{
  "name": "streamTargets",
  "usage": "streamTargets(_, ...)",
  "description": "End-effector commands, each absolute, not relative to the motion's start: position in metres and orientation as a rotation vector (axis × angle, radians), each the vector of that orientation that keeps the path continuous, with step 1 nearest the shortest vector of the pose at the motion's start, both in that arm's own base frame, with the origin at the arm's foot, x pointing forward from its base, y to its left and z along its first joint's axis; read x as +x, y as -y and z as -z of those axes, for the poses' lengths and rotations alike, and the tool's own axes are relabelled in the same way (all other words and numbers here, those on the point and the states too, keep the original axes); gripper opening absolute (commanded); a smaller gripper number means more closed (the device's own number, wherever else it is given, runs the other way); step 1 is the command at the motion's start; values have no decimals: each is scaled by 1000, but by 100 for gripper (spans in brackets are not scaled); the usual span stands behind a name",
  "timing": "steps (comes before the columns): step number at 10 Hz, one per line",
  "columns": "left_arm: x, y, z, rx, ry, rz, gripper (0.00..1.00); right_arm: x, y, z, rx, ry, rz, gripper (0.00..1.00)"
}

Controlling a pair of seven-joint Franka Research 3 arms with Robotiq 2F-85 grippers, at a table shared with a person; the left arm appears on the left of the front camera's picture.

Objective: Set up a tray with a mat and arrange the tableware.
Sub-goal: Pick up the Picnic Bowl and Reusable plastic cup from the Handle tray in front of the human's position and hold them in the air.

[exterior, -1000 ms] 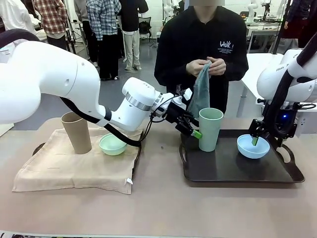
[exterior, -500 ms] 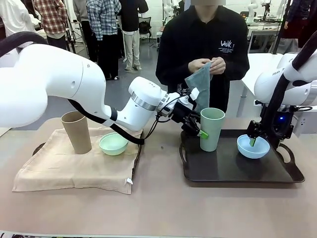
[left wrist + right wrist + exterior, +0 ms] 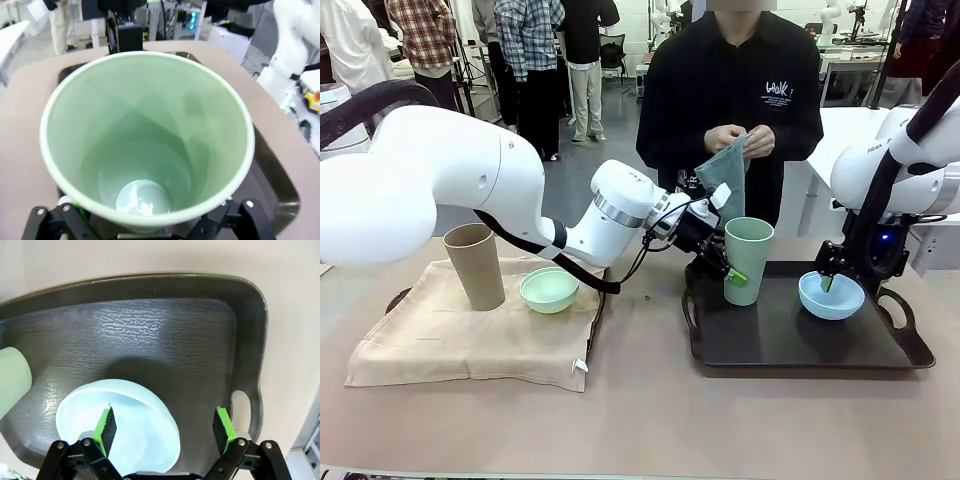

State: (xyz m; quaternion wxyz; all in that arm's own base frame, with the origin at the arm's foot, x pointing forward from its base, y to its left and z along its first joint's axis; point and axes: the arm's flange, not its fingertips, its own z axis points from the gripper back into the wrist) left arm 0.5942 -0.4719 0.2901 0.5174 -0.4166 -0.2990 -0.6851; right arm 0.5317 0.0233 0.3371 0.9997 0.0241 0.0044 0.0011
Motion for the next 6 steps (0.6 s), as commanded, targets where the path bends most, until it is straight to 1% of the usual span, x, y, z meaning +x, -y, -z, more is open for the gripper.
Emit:
streamTargets(1,600,478,-291,-1037,781,1668,100,538,-27,-332,56,7,-23,53)
streamTargets(2,600,478,-291,-1042,797,1675,41,538,-27,-331,60,3,-27,41)
streamTargets(3,600,477,-291,-1042,806,1671,41,538,-27,-331,62,0,-28,0)
streamTargets(4,600,477,-291,-1041,807,1668,0,538,-26,-330,63,0,-28,0)
streamTargets(5,600,477,-292,-1038,810,1667,36,538,-27,-330,61,0,-30,0)
streamTargets(6,599,477,-292,-1035,810,1667,0,537,-27,-330,59,0,-29,14)
